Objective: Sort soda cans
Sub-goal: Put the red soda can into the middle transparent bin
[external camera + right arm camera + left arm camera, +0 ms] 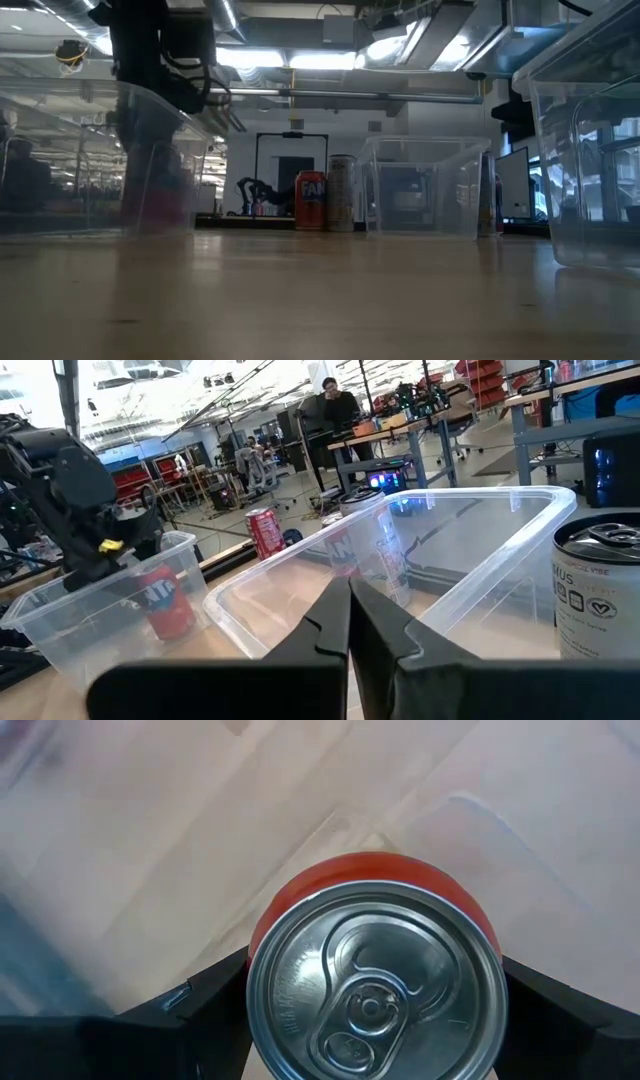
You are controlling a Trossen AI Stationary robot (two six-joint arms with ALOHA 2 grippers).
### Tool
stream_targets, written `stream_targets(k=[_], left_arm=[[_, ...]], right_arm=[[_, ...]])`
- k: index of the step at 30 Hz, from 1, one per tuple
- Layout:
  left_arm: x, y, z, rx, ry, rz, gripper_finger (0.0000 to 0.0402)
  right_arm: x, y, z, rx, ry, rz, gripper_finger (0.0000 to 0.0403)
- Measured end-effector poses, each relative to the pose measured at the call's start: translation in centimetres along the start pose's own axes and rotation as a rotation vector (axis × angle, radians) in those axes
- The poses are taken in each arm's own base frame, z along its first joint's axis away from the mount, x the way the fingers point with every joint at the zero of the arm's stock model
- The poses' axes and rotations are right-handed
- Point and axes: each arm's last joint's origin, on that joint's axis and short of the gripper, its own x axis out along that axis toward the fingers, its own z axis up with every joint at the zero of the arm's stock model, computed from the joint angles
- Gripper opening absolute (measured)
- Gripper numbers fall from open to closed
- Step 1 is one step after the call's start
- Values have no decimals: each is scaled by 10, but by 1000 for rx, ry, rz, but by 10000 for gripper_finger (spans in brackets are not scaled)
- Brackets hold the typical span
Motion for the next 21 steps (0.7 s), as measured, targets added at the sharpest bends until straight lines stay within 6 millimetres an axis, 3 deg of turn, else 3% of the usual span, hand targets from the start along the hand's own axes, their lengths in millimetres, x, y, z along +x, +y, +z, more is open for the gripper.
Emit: stream_targets(k=[9, 21], left_arm=[[1, 0, -1, 8, 4, 3, 300], [1, 1, -3, 23, 34, -1, 368]], right_arm=[[0, 0, 0, 1, 0, 0, 5], [0, 0, 0, 4, 0, 0, 5]])
